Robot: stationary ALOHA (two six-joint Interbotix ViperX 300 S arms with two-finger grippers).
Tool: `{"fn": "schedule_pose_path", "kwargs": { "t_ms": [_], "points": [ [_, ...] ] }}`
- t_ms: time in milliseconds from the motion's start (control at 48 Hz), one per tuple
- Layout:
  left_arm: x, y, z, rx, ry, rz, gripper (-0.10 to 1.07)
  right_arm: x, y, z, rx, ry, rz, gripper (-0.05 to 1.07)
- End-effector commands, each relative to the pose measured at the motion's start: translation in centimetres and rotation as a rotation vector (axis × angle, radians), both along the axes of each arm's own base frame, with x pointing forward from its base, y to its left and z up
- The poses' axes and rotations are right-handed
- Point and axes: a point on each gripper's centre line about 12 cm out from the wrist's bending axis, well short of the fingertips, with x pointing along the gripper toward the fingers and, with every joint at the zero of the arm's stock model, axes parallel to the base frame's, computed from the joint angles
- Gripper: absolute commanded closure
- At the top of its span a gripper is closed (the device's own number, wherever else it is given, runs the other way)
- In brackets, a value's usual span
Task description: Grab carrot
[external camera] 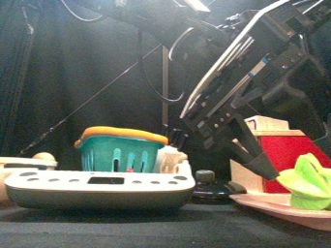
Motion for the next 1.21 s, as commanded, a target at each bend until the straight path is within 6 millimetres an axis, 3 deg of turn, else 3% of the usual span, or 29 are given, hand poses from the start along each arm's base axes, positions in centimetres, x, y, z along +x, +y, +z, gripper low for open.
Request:
{"fn": "schedule_pose_path", "kwargs": {
  "t_ms": [0,125,333,583,833,1042,1188],
  "points": [
    [0.4,0.2,3.1,-0.010,-0.059,0.004,-0.02,0.2,0.0,1.0,0.004,-0.034,0.003,0.11],
    [-1.0,0.1,5.0,0.023,-0.068,-0.012,-0.02,0.3,0.1,1.0,0.008,-0.034,0.013,0.11],
    [-5.5,0.7,9.0,0.056,-0.070,-0.019,-0.02,0.6,0.1,1.4,0.010,-0.048,0.013,0.11],
    [-10.0,2.9,10.8,0.063,-0.068,-0.004,-0.02,2.5,-0.2,1.8,0.002,-0.076,0.056,0.11],
    [-14.7,8.3,12.3,0.068,-0.088,0.087,-0.02,6.1,-2.1,3.1,0.064,-0.142,0.092,0.11],
    [-19.4,11.9,14.2,0.086,-0.162,0.137,-0.02,7.9,-4.3,5.4,0.065,-0.226,0.126,0.11],
    [-22.9,14.9,14.6,0.089,-0.227,0.187,-0.02,8.9,-5.4,5.8,0.070,-0.253,0.167,0.11]
  ]
}}
